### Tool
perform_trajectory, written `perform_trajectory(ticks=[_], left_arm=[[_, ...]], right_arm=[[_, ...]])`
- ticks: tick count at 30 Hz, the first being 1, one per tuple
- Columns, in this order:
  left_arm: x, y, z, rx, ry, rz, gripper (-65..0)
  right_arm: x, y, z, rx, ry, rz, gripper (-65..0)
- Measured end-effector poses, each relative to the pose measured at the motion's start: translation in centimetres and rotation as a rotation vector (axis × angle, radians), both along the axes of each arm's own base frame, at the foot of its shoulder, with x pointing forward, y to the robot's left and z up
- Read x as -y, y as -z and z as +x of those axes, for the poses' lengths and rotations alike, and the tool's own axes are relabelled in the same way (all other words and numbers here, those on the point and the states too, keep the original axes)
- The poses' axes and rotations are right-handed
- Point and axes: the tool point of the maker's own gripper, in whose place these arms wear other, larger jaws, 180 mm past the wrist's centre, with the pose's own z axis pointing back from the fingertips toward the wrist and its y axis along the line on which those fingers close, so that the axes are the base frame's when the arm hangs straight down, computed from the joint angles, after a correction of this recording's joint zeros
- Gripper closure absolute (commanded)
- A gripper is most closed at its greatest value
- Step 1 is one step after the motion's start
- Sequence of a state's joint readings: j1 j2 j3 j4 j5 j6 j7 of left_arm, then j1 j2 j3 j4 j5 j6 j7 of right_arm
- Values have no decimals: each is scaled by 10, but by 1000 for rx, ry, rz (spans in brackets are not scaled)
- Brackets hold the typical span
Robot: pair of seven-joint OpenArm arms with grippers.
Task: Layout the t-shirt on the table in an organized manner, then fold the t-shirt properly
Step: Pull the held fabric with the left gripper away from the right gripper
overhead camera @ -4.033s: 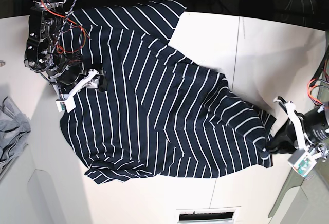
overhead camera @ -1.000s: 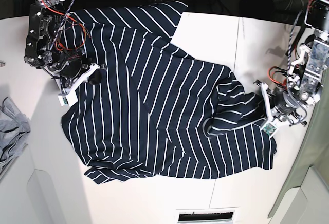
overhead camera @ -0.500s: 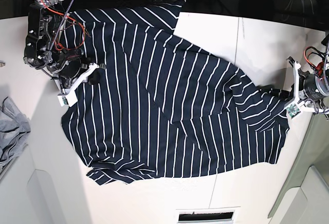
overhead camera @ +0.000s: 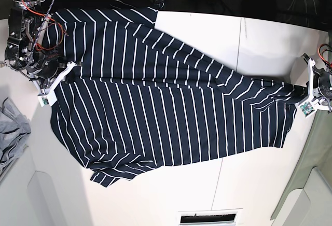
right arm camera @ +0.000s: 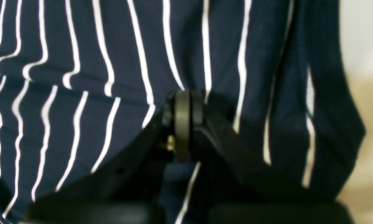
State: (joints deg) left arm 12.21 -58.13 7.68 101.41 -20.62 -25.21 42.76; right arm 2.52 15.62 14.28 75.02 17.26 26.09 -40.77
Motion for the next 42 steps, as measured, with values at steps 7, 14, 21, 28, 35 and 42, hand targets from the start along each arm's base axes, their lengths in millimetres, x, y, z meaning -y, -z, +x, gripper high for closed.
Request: perform_trajectory(ticks=[7, 14, 21, 28, 35, 42], left_arm=[[11, 15, -27, -144, -13, -78, -283], [33, 17, -20, -77, -14, -199, -291], [83, 37, 4, 23, -164, -412, -345], [19, 59, 34, 145, -543, -392, -345], [4, 66, 21, 87, -814, -710, -345], [15, 57, 28, 101, -808, -819, -345]], right_arm=[[-13, -7, 4, 22, 29, 106, 0], [-14, -7, 5, 23, 31, 113, 0], [-15, -7, 5, 23, 31, 117, 0], [-15, -6, 4, 17, 29, 112, 0], [-15, -5, 3, 16, 28, 108, 0], [-14, -5, 3, 14, 28, 108, 0]])
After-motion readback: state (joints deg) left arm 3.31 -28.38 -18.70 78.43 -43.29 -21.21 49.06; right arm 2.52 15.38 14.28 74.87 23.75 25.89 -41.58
